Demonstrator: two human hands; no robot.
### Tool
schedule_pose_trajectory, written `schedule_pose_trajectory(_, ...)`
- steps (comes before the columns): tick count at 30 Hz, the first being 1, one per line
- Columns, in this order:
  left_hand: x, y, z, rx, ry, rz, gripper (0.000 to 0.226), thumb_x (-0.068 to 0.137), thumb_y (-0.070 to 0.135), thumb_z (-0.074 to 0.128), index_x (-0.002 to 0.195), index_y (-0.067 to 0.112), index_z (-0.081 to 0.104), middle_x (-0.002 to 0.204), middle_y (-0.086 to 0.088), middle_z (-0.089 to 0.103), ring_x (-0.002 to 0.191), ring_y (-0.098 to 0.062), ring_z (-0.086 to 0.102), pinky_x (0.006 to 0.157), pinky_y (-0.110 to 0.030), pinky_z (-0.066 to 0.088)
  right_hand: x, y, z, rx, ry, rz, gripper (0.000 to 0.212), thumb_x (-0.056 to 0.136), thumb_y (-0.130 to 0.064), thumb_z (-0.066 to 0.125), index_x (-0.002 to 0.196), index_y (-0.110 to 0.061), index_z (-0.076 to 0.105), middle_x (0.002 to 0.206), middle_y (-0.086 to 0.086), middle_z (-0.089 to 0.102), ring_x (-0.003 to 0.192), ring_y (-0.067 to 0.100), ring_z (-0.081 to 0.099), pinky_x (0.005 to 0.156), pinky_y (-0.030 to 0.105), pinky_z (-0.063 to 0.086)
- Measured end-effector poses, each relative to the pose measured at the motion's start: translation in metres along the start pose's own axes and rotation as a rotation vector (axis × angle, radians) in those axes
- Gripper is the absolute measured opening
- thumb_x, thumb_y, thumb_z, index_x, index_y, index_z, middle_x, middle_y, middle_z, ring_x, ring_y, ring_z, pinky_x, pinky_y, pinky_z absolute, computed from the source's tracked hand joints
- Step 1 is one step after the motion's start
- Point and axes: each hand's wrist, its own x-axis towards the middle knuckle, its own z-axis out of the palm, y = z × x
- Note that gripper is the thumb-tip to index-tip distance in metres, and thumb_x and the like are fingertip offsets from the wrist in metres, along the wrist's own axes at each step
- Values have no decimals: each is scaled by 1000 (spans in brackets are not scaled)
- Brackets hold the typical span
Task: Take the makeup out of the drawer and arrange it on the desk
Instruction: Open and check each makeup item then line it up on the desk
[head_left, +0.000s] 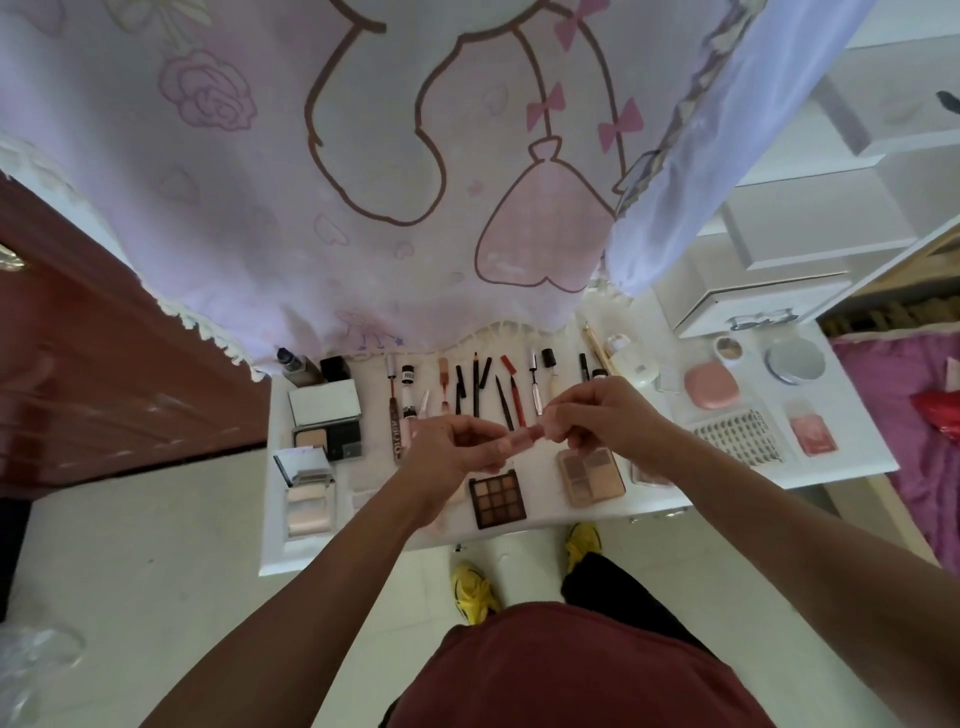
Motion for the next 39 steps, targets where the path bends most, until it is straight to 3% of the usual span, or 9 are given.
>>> schedule_pose_trajectory(4, 6, 3, 16, -22, 15, -7, 23, 80, 5, 73, 102, 0, 69, 89, -9, 73, 77, -18, 68, 73, -25, 57, 10, -3, -17, -62, -5, -14, 8, 85, -7, 69, 81, -9, 76, 70, 9, 69, 59, 13, 57, 55, 25, 49)
schedule_pose_trajectory(10, 22, 4, 35, -129, 44, -105, 21, 86, 3, 66, 106, -4, 67, 106, -23, 68, 79, -22, 66, 78, -33, 57, 26, -3, -47, -67, -113, -60, 6, 85, -6, 71, 90, -7, 74, 71, 5, 70, 62, 14, 60, 62, 28, 52)
schedule_pose_trajectory(14, 26, 1, 47, -195, 69, -131, 24, 87, 4, 64, 110, -4, 66, 109, -25, 67, 80, -22, 65, 86, -40, 54, 39, -4, -62, -92, -170, -63, 9, 86, -7, 70, 94, -8, 74, 77, 5, 72, 66, 18, 64, 70, 34, 57)
schedule_pose_trajectory(17, 29, -1, 57, -214, 116, -119, 29, 83, 6, 68, 110, -5, 66, 107, -23, 69, 79, -22, 65, 82, -36, 55, 50, -3, -69, -100, -190, -33, 9, 83, -6, 74, 92, -7, 75, 78, 13, 72, 65, 20, 62, 72, 41, 56)
schedule_pose_trajectory(21, 32, -5, 67, -116, 170, -83, 31, 78, 10, 77, 107, 3, 70, 98, -12, 73, 85, -19, 67, 77, -29, 54, 62, -3, -76, -152, -204, -24, 7, 83, -8, 74, 89, -5, 76, 68, 6, 70, 60, 15, 59, 64, 35, 55)
schedule_pose_trajectory(27, 36, -2, 85, 95, 192, -30, 17, 78, 10, 78, 89, 22, 72, 89, -8, 73, 80, -10, 67, 76, -24, 55, 74, -5, -80, -232, -347, -16, 10, 86, -13, 73, 94, -7, 73, 78, 8, 73, 65, 14, 64, 58, 24, 53)
schedule_pose_trajectory(30, 38, -7, 92, 165, 222, -50, 15, 77, 11, 79, 88, 17, 71, 83, -2, 72, 75, -5, 66, 69, -16, 52, 81, -2, -79, -267, -378, -7, 13, 85, -13, 75, 95, -7, 71, 81, 11, 73, 69, 18, 66, 58, 26, 54)
schedule_pose_trajectory(34, 40, -21, 98, 165, 238, -117, 20, 76, 10, 80, 94, 9, 72, 87, -6, 73, 79, -11, 68, 75, -23, 56, 87, 9, -79, -299, -416, 0, 10, 85, -8, 74, 94, -8, 72, 77, 9, 72, 70, 19, 66, 63, 28, 56)
schedule_pose_trajectory(39, 37, -35, 106, 126, 245, -138, 22, 77, 4, 76, 99, 3, 71, 80, -1, 72, 66, 0, 64, 62, -16, 48, 89, 20, -81, -313, -473, -12, 17, 86, -7, 72, 102, -3, 70, 83, 12, 73, 72, 17, 68, 66, 26, 57)
